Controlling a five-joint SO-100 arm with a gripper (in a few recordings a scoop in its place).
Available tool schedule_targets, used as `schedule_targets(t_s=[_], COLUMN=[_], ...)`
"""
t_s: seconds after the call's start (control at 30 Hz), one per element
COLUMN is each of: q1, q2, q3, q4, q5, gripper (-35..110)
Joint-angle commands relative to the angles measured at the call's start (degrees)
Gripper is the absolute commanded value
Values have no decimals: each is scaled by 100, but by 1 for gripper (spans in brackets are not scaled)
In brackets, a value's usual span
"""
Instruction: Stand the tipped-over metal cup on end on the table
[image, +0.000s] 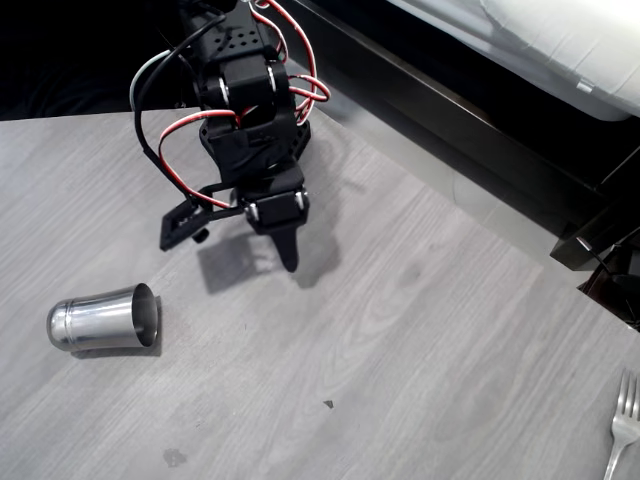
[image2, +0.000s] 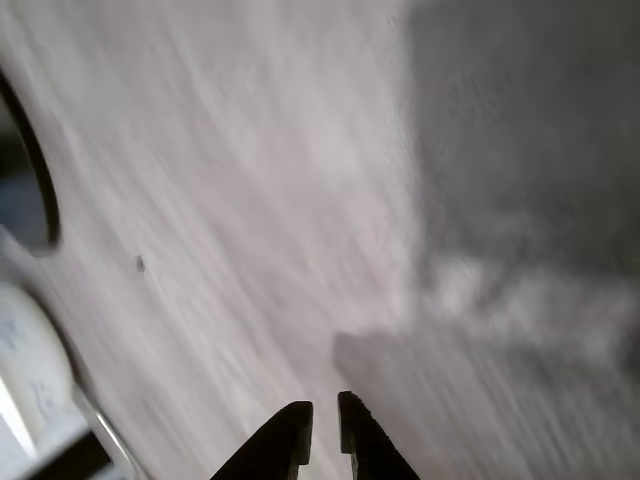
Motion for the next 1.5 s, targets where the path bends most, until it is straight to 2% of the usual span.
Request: schedule_targets(t_s=[0.0,0.17,0.3,0.43,0.53,0.7,0.83,1.07,1.2,1.47], q1=[352,1046,1485,1951,2751,3806,4412,5309,5669,5599], q2=[167,158,-176,-3129,-5247,-7313,-8350,-9334,-9686,-10811], q3=[-18,-413,-2145,-5212,-7374,-9070,-9290,-9325,-9325,-9281], q4=[-35,-114,562,1556,2250,2505,2487,2224,2118,1793], q5=[-62,-615,-1081,-1318,-1679,-2549,-3138,-4104,-4482,-4623], gripper=[0,0,0,0,0,0,2,25,29,30])
